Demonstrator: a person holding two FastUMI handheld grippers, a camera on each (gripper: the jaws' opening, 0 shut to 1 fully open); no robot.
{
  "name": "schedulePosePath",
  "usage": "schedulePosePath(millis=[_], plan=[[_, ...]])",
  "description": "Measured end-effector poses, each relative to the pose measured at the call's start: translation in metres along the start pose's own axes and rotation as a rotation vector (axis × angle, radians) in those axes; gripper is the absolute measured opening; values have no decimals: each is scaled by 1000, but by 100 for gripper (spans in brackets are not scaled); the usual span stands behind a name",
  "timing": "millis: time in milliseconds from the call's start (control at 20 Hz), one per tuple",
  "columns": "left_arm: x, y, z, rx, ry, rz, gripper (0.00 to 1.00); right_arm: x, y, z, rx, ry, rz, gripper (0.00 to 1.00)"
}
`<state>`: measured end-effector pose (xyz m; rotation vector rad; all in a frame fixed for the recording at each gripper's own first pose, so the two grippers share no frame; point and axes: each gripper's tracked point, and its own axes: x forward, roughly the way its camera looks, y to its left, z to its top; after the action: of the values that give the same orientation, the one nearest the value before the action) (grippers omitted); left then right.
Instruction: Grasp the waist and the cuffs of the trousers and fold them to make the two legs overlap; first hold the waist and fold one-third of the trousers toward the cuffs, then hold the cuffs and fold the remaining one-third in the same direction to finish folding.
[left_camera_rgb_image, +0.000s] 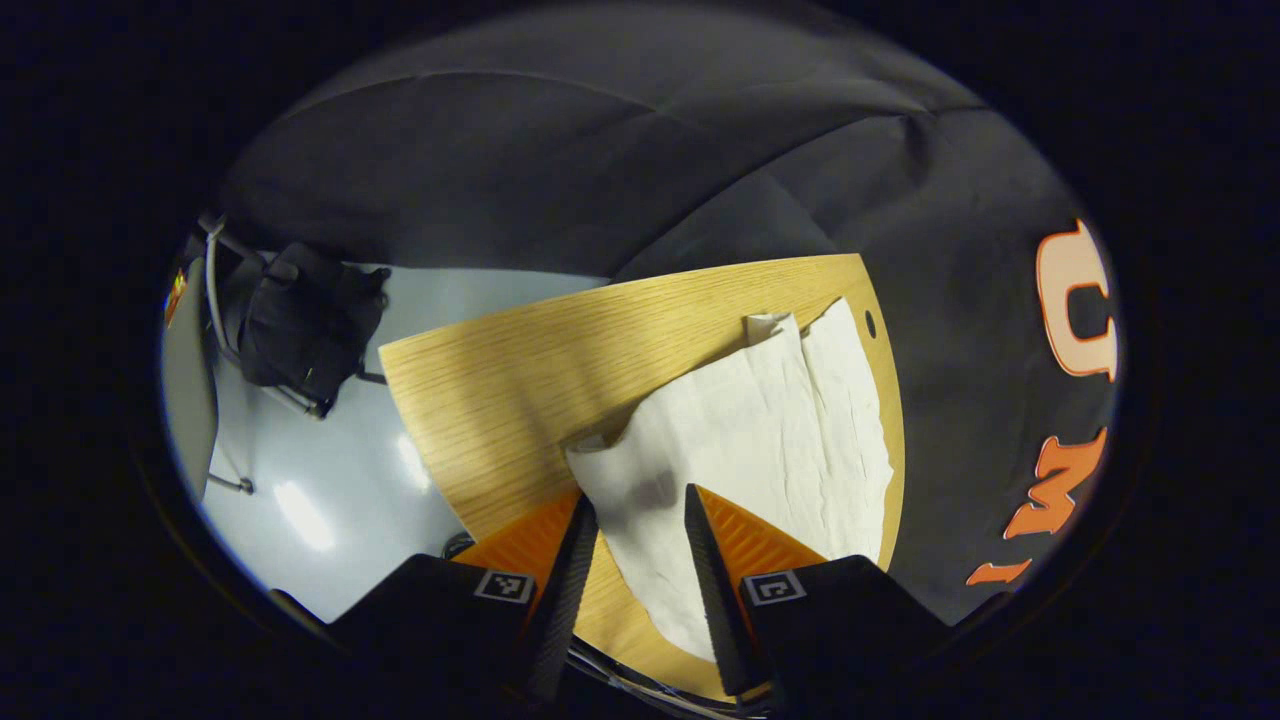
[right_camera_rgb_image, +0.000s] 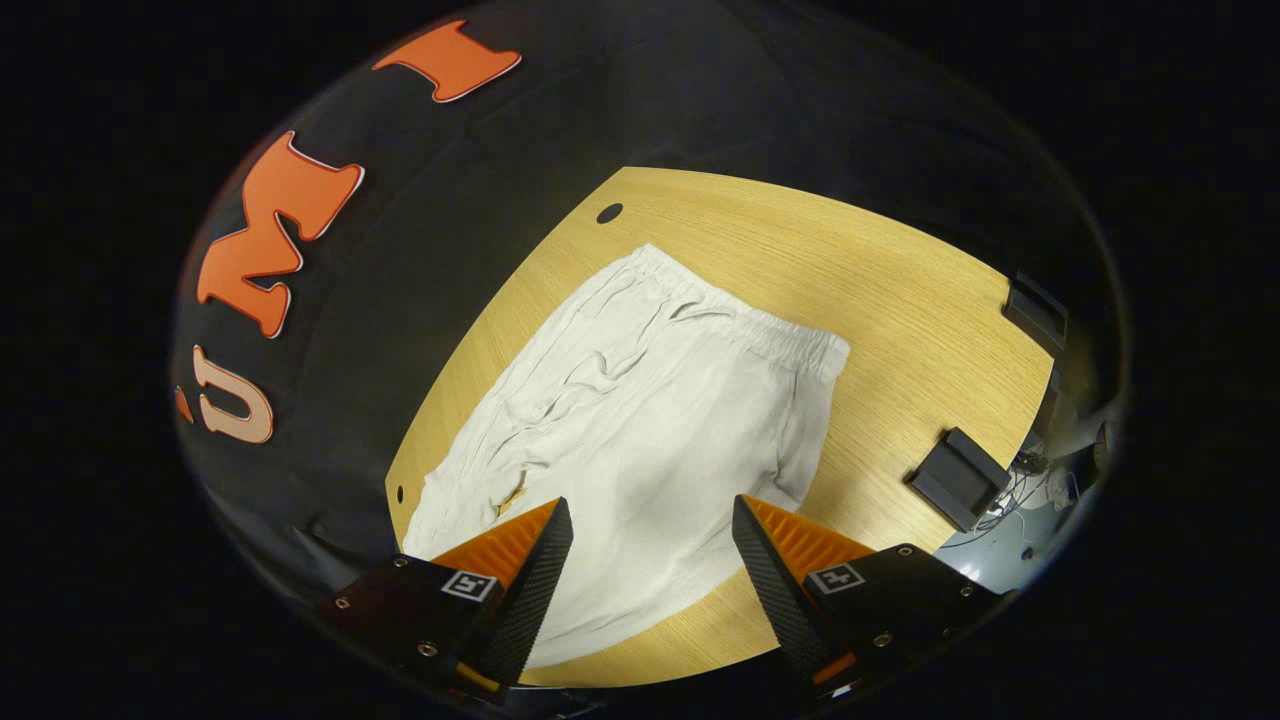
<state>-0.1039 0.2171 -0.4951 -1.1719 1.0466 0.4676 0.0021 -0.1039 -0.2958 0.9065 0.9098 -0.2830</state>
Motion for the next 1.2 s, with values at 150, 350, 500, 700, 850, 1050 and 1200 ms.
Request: schedulePosePath(millis=[150,350,500,700,850,1050,1200], plan=[[5,-11,3,33,-34,-113,51,2,-14,6,9,-3,-8,97],[14,-20,3,-91,-64,-254,53,6,-36,10,27,-2,-20,97],[18,-24,8,-157,-77,-267,51,10,-59,16,48,-5,-42,96],[25,-14,5,-26,-66,-124,24,24,-77,24,120,-5,-50,96],[18,-15,9,120,-110,-12,9,34,-88,31,129,-12,-59,95],[3,-48,17,145,-166,-55,9,52,-97,48,133,-28,-71,93],[-18,-67,24,150,-195,-74,8,61,-100,58,126,-40,-83,84]])
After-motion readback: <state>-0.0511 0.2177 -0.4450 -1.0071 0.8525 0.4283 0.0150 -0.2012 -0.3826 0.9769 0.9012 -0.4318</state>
